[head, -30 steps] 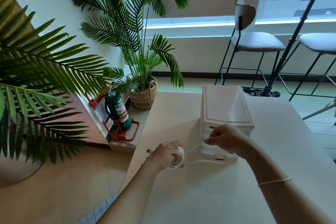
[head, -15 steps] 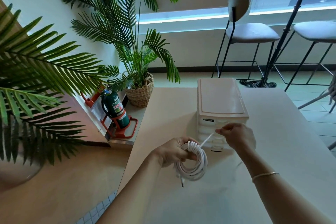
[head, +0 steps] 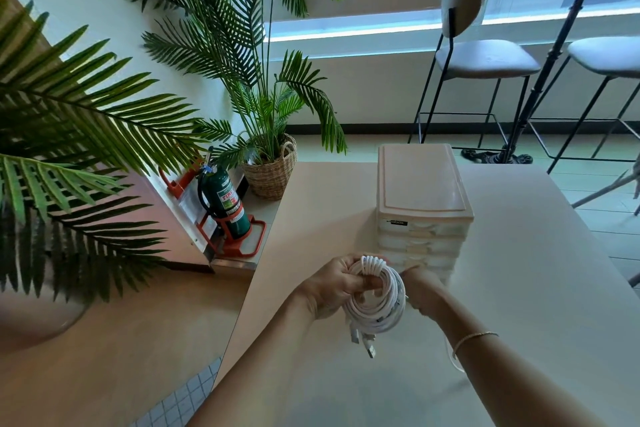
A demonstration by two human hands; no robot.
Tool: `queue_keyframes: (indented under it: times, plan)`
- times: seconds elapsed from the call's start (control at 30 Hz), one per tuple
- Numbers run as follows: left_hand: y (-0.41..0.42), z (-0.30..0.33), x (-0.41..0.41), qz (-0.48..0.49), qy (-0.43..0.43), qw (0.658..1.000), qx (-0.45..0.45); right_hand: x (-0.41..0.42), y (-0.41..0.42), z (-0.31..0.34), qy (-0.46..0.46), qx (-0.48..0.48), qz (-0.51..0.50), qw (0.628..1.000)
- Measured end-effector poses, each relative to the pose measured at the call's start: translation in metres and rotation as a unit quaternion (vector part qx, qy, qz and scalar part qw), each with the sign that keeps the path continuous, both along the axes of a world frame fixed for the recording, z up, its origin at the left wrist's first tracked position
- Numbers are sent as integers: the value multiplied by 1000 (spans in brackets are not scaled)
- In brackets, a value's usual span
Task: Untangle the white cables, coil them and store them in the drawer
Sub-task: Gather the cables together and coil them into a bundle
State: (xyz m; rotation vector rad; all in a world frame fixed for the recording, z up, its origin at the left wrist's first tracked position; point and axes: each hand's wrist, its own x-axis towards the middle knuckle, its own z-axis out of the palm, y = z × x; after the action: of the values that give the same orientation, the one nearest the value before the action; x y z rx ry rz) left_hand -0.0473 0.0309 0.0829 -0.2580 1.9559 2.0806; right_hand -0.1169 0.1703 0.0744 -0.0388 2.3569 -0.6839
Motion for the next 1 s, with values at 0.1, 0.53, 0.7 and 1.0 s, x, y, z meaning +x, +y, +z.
queue_keyframes:
  times: [0.1,0.53,0.7,1.0]
  plan:
    - [0,-1,-1,25,3,999,-32,5,5,-4,-40,-7,50,998]
    - [10,-38,-11,243,-2,945,-218,41,-3,4,268,-77,100,955]
    - [22,-47,-16,277,-3,954,-119,41,-12,-1,235,-5,85,968]
    - [37,-44,-17,250,8,964,-87,22,-3,-10,212,-48,23,976]
